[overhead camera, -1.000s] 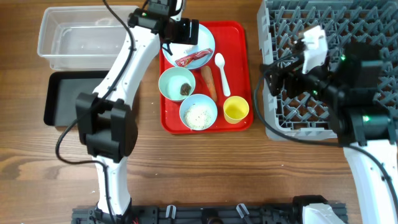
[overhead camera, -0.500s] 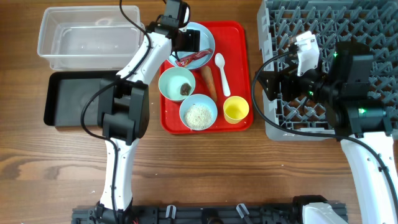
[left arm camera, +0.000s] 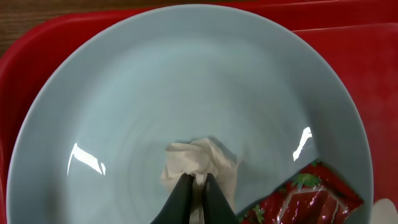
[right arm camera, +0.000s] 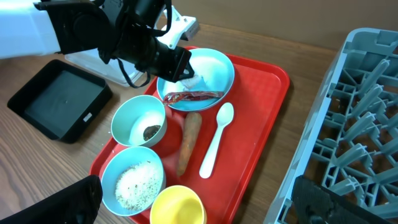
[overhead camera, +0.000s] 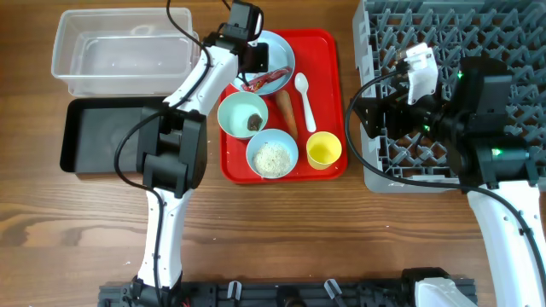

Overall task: Sort waste into correct bins and load items into the dishwasher rack
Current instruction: 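Reach left gripper to the blue plate and grasp the white tissue, then carry the tissue with left gripper and drop it into the clear bin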

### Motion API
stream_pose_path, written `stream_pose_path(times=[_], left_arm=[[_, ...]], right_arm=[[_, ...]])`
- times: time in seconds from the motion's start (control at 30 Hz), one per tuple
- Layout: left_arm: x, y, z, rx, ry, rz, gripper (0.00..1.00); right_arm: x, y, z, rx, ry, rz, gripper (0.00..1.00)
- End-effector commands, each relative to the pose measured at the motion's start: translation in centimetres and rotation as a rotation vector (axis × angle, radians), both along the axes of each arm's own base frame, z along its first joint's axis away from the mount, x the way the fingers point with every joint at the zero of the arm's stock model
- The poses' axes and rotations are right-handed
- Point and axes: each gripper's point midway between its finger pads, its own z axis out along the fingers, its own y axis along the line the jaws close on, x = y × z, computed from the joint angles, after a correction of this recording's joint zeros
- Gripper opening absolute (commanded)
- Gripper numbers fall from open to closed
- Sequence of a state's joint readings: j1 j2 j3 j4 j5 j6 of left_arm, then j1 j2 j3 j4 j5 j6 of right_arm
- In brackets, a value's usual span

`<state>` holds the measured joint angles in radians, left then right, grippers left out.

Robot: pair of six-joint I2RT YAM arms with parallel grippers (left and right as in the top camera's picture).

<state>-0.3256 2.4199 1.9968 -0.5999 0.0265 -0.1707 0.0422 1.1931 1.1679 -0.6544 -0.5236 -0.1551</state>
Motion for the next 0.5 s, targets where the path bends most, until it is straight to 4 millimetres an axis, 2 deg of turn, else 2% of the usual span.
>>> stream_pose_path(times=[0.0, 0.07, 0.13, 0.17, 0.23, 0.3, 0.37, 0.47], left_arm=[[0.9, 0.0, 6.5, -0.062, -0.103, 0.053, 0.04], [1.2, 1.2, 11.5, -0.075, -0.187, 0.077, 0.04], [0.9, 3.9, 16.5, -0.045, -0.268, 0.147, 0.04], [0.5, 5.6, 18.3, -0.028, -0.292, 0.202, 0.04], [0.0, 8.8, 20.5, 0.005, -0.318, 0.269, 0.04], [-0.1, 12.7, 20.7, 0.048, -0.308, 0.346, 0.04], [-0.4, 16.1, 19.1, 0.079, -0.251, 0.404, 0.04], [-0.9, 19.5, 16.5, 0.111, -0.167, 0.457, 0.04]], right_arm=[[0.1, 0.2, 0.8, 0.007, -0.017, 0.01, 0.99], [0.1, 0.2, 0.8, 0.007, -0.017, 0.01, 0.99], [0.2, 0.1, 0.8, 0.005, -0.017, 0.008, 0.99], [0.2, 0.1, 0.8, 0.005, -0.017, 0.008, 0.99], [0.2, 0.1, 0.8, 0.005, -0.018, 0.008, 0.99], [0.2, 0.1, 0.8, 0.005, -0.018, 0.008, 0.99], [0.2, 0.1, 0.8, 0.005, -0.017, 0.007, 0.99], [0.2, 0.1, 0.8, 0.004, -0.017, 0.007, 0.99]])
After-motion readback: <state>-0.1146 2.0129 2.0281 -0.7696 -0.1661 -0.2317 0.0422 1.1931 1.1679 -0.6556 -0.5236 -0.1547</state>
